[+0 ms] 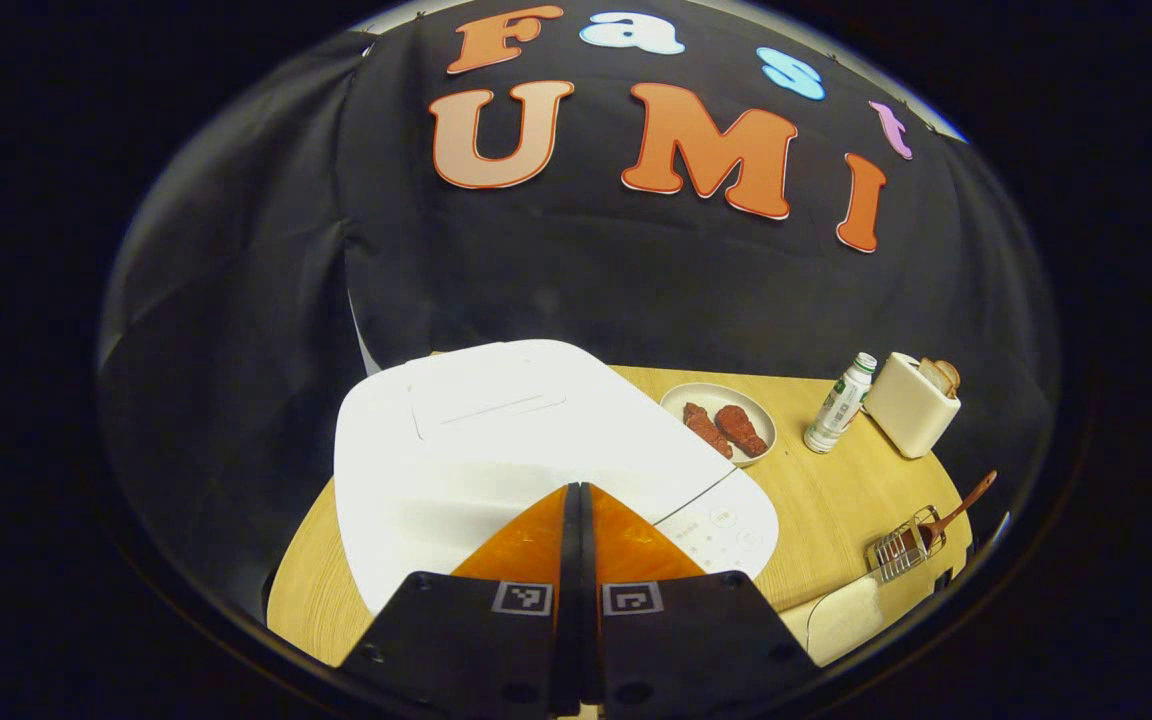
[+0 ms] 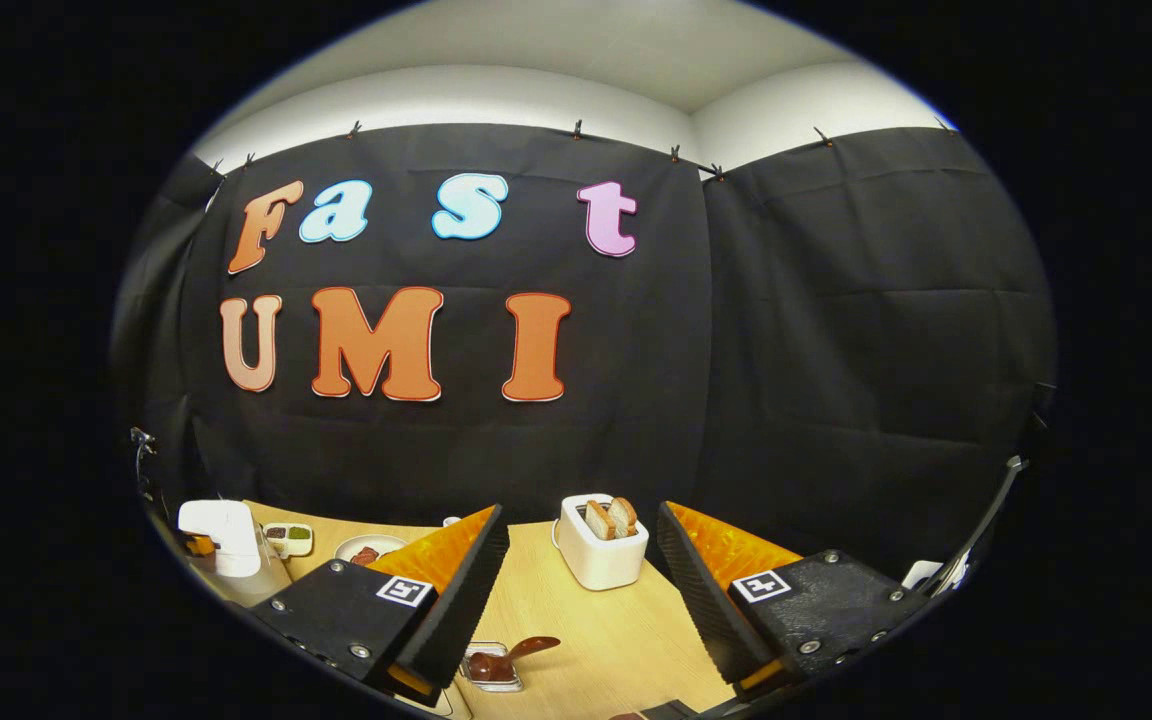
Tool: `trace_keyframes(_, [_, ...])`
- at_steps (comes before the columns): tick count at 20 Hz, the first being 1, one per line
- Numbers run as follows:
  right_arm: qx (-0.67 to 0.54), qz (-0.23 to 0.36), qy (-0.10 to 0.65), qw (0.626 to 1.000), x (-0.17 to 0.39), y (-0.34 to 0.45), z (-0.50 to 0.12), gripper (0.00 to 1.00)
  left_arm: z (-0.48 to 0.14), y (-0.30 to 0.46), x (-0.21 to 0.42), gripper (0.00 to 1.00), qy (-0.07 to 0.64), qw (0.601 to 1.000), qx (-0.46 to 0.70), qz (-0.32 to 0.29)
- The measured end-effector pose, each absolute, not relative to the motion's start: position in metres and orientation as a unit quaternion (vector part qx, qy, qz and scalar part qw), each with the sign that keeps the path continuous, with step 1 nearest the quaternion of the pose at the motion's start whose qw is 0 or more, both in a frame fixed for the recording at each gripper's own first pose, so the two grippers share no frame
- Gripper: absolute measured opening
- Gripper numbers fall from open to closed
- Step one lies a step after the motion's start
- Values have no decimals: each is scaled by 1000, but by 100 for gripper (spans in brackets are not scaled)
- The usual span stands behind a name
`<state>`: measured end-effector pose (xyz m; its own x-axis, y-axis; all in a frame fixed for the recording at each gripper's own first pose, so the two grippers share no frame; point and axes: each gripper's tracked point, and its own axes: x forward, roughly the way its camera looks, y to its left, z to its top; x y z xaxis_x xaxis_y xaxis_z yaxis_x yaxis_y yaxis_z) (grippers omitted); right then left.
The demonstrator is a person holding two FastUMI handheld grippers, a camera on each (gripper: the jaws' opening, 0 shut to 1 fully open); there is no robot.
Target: Close the left gripper, press the button to open the rice cooker; take a wooden spoon from the chopstick holder with the right hand, scoop a spoonful of rice and pour it into the rice cooker, then put the wooden spoon back into the chopstick holder.
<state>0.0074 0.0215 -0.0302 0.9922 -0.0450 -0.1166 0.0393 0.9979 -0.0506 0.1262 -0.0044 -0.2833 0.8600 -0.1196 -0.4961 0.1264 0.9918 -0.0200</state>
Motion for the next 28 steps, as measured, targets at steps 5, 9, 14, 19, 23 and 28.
trace_keyframes(5, [-19, -21, 54, 998, 2, 17, -29, 93, -264, -4, 127, 5, 241, 969, 11, -50])
trace_keyframes(9, [-11, -21, 49, 999, -2, 12, -28, 93, -202, -3, 126, 5, 183, 982, 22, -42])
trace_keyframes(14, [-4, -15, 40, 999, -5, 11, -26, 93, -120, -11, 106, 4, 106, 993, 10, -53])
trace_keyframes(19, [-1, -5, 35, 999, -8, 12, -29, 93, -70, -10, 80, 5, 39, 998, 18, -44])
trace_keyframes(23, [-1, 9, 34, 999, -10, 15, -41, 93, -59, -3, 64, 5, 28, 999, 8, -28])
trace_keyframes(28, [17, 23, 53, 998, 2, 15, -80, 94, -51, 6, 48, 6, 27, 999, -7, -15])
